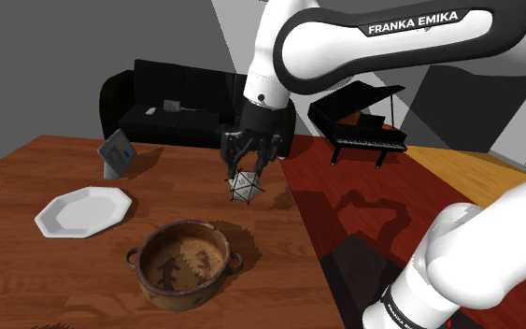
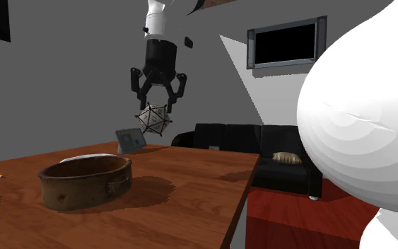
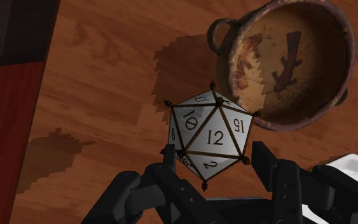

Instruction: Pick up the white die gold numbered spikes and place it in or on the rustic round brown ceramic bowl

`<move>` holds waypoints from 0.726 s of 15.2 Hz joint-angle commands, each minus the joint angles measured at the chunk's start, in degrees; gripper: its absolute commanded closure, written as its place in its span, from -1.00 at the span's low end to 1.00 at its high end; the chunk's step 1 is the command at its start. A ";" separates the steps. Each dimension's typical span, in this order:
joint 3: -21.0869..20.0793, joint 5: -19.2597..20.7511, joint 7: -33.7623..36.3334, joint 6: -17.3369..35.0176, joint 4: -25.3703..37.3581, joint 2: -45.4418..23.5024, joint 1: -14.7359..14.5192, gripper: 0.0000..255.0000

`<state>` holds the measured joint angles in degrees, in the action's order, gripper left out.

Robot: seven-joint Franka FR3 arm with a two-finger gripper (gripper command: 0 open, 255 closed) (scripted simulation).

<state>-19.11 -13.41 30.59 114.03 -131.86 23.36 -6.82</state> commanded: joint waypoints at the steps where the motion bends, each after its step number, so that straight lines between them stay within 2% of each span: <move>1: -2.26 0.25 3.03 0.55 2.60 -2.73 -0.48 1.00; 5: -6.65 1.70 9.33 1.17 8.06 -8.12 -1.45 1.00; 10: -11.76 5.56 17.64 1.32 16.05 -16.03 -2.67 1.00; 11: -11.77 5.60 17.64 2.09 15.42 -16.18 -2.74 1.00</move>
<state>-30.37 -8.32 47.33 115.53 -116.87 8.19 -9.42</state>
